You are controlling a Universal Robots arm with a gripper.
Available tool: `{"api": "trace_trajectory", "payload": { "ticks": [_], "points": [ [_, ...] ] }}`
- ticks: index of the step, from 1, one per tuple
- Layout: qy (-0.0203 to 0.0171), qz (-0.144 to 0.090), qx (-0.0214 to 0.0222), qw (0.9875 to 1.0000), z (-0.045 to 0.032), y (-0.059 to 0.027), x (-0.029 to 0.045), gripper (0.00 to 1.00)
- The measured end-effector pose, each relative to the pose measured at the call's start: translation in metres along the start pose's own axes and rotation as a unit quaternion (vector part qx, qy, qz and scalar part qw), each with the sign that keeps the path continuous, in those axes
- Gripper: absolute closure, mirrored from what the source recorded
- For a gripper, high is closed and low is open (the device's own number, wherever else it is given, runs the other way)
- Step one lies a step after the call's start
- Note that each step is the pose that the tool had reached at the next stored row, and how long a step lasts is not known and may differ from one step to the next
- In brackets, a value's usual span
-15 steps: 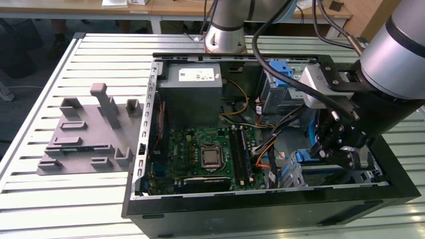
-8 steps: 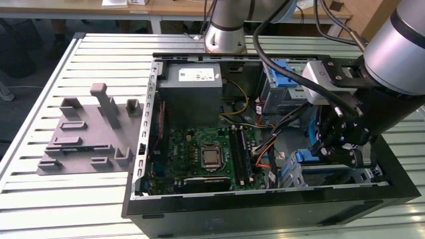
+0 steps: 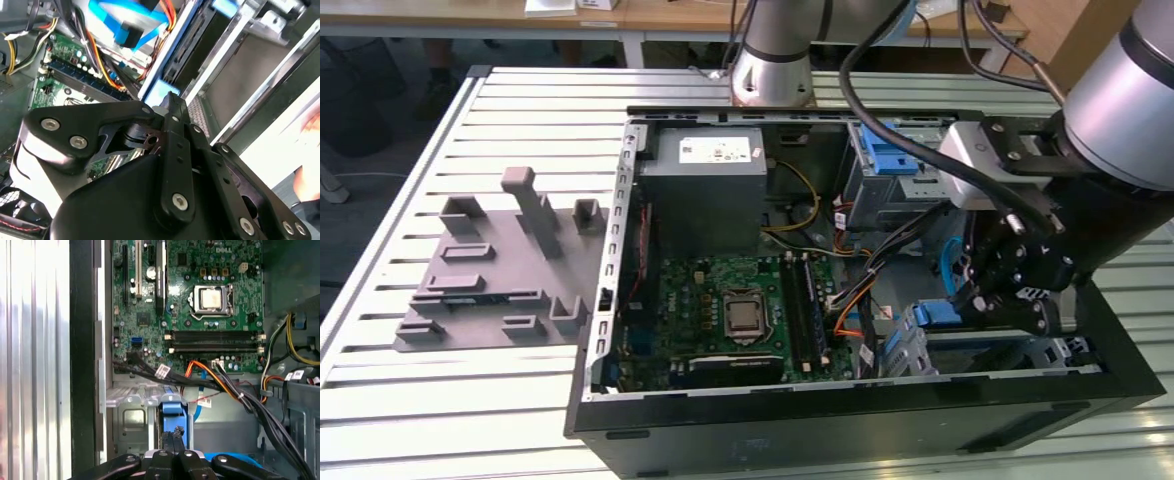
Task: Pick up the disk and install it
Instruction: 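Insert the first disk wire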
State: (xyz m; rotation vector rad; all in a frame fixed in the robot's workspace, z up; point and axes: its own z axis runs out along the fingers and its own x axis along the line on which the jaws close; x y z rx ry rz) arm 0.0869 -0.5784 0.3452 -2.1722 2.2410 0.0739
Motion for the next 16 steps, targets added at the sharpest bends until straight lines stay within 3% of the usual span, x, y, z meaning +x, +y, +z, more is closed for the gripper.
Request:
{"api": "trace_trajectory", "payload": {
  "ticks": [3,5,13,16],
  "points": [
    [-0.0001,0.000,0.0000,1.0000,-0.0001,-0.0121,-0.0004,0.89],
    [0.0000,0.000,0.0000,1.0000,-0.0016,-0.0137,-0.0006,0.89],
    [-0.0002,0.000,0.0000,1.0000,-0.0350,-0.0130,-0.0021,0.89],
    [-0.0004,0.000,0.0000,1.0000,-0.0395,-0.0130,-0.0024,0.89]
  ]
}}
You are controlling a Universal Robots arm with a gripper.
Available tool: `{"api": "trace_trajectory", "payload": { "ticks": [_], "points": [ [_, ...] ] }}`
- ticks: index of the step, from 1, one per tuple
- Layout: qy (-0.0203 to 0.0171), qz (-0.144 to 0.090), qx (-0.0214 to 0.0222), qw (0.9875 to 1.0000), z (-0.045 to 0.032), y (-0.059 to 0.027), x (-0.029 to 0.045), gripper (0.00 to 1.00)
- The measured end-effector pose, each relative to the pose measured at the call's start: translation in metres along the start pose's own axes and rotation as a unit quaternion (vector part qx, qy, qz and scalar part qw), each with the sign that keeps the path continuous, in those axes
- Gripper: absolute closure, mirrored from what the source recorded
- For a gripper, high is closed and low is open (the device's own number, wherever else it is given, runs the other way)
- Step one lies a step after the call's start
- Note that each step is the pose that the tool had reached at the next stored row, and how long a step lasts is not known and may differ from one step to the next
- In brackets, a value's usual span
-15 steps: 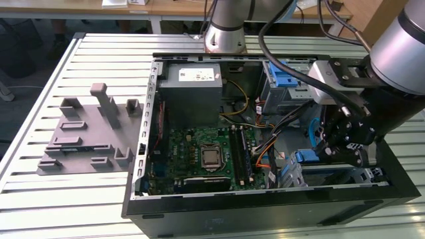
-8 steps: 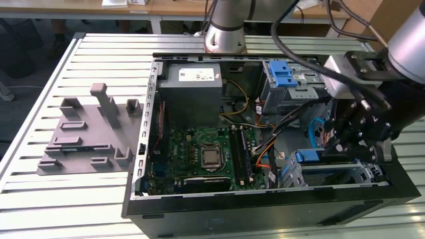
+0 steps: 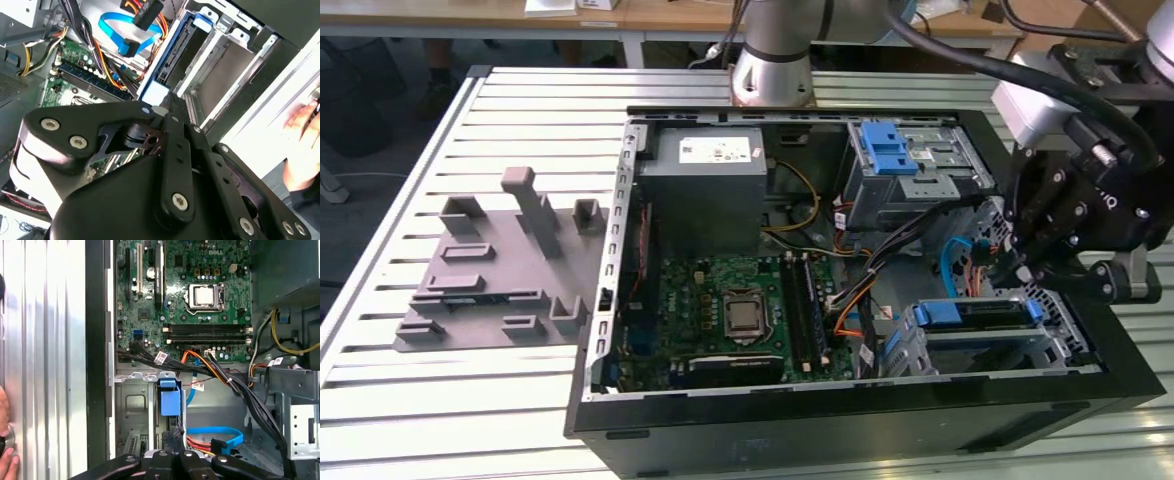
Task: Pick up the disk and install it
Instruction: 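Insert the first disk wire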
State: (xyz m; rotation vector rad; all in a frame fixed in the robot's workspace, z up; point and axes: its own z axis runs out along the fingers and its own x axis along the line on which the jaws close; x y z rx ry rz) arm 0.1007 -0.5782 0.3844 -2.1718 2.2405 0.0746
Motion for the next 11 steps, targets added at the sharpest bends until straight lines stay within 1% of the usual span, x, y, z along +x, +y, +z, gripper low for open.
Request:
{"api": "trace_trajectory", "payload": {
  "ticks": [3,11],
  "points": [
    [0.0002,0.000,0.0000,1.0000,-0.0002,-0.0049,-0.0010,0.89],
    [0.0002,0.000,-0.0003,1.0000,-0.0004,-0.0272,-0.0047,0.89]
  ]
}}
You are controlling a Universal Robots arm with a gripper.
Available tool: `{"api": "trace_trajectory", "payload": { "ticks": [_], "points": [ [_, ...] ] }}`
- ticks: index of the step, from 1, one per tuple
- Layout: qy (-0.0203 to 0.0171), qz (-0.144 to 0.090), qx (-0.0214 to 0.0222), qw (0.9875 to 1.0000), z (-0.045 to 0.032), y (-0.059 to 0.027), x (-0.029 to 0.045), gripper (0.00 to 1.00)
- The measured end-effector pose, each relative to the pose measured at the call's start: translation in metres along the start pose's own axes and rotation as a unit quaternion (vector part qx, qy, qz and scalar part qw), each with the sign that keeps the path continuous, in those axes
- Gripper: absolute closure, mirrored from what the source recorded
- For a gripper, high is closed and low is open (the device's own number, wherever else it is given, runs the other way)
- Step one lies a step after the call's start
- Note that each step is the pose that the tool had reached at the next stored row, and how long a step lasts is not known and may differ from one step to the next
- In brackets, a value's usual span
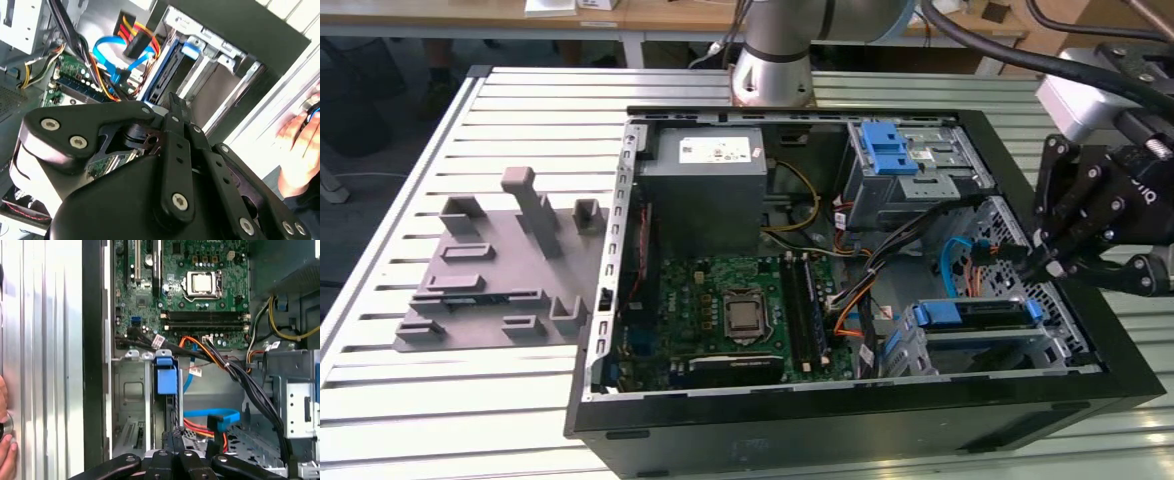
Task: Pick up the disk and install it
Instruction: 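Insert the first disk wire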
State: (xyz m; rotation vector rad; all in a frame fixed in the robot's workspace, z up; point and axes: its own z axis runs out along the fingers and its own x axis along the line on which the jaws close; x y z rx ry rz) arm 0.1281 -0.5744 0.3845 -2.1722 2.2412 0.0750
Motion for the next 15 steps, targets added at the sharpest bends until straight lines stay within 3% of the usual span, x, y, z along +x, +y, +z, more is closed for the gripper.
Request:
{"api": "trace_trajectory", "payload": {
  "ticks": [5,15],
  "points": [
    [0.0000,0.000,0.0000,1.0000,0.0002,-0.0096,-0.0043,0.89],
    [-0.0007,0.036,0.0016,0.9994,0.0019,-0.0106,-0.0108,0.89]
  ]
}}
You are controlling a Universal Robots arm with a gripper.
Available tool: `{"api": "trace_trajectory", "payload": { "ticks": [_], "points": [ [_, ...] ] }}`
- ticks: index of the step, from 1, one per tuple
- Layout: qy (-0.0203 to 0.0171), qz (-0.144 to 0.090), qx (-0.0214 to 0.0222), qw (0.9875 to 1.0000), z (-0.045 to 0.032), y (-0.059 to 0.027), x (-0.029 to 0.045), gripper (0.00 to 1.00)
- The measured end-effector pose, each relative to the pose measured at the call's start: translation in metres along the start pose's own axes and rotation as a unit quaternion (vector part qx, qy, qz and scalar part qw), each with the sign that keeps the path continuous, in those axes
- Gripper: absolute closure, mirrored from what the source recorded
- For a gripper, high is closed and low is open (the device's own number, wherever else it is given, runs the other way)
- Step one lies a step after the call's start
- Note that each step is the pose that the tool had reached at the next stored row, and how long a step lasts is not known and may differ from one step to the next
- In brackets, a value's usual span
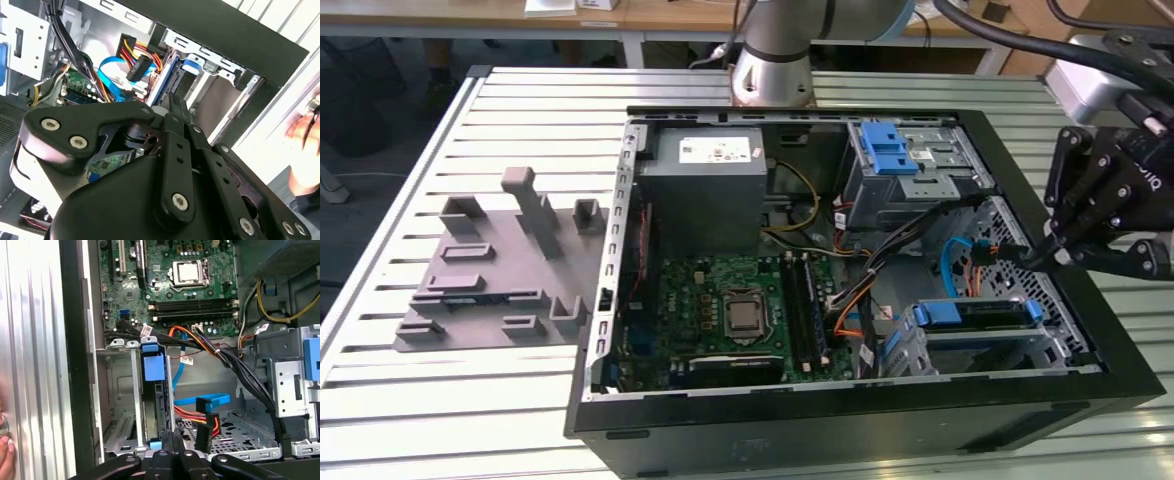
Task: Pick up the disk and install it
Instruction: 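Insert the first disk wire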
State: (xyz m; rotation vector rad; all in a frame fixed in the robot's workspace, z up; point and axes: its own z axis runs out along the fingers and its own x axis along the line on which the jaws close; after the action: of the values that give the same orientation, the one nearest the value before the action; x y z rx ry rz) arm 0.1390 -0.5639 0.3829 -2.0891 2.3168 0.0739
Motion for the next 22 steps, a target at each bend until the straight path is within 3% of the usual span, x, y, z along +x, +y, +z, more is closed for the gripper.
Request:
{"api": "trace_trajectory", "payload": {
  "ticks": [5,10,13,20,21,22],
  "points": [
    [0.0005,0.004,0.0003,1.0000,0.0013,0.0008,-0.0090,0.89],
    [0.0100,0.005,0.0011,0.9999,0.0025,0.0002,-0.0126,0.89],
    [0.0100,0.012,0.0006,0.9999,0.0043,0.0005,-0.0156,0.76],
    [0.0101,0.030,-0.0020,0.9995,0.0107,0.0006,-0.0221,0.75],
    [0.0101,0.030,-0.0023,0.9995,0.0115,0.0006,-0.0238,0.69],
    [0.0101,0.031,-0.0027,0.9995,0.0123,0.0006,-0.0255,0.69]
  ]
}}
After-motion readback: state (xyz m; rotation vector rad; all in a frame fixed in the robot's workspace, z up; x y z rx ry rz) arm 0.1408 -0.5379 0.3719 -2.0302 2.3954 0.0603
